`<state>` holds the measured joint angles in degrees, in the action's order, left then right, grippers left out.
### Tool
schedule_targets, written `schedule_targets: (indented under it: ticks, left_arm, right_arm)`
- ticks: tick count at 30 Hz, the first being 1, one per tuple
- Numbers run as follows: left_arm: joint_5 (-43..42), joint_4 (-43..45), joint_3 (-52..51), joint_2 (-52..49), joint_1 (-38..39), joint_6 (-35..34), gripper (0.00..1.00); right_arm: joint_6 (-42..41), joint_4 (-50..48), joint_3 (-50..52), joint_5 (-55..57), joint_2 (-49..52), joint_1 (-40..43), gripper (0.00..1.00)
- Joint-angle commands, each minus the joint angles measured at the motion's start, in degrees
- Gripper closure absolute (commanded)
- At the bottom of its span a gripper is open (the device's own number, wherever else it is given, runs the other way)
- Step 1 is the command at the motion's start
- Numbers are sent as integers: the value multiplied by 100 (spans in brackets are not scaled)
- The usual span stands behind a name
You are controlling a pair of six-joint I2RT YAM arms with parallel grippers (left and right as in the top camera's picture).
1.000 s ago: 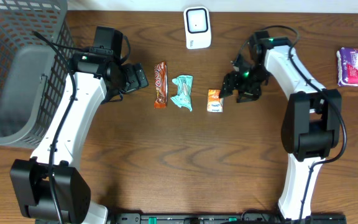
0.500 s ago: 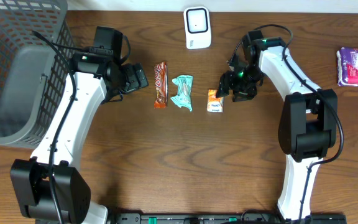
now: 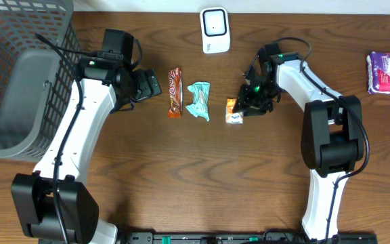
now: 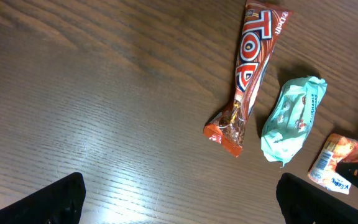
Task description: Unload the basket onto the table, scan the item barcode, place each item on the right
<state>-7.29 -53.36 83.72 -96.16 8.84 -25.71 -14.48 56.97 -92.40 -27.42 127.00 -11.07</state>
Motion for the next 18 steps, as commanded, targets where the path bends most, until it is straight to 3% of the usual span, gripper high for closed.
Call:
schedule_targets:
  ticks: [1, 6, 13, 18]
  left_arm:
    - [72, -13, 50, -2, -4, -9, 2]
    - [72, -13, 50, -2, -4, -9, 2]
    - [72, -13, 50, -2, -4, -9, 2]
    - [72, -13, 50, -2, -4, -9, 2]
  right_arm:
    - [-72, 98, 116, -13, -125, -37, 85]
    - [68, 496, 7, -247, -153, 74, 98]
    - [2387, 868, -31, -3189, -166, 501, 99]
    - [3292, 1228, -28, -3969, -164, 905, 99]
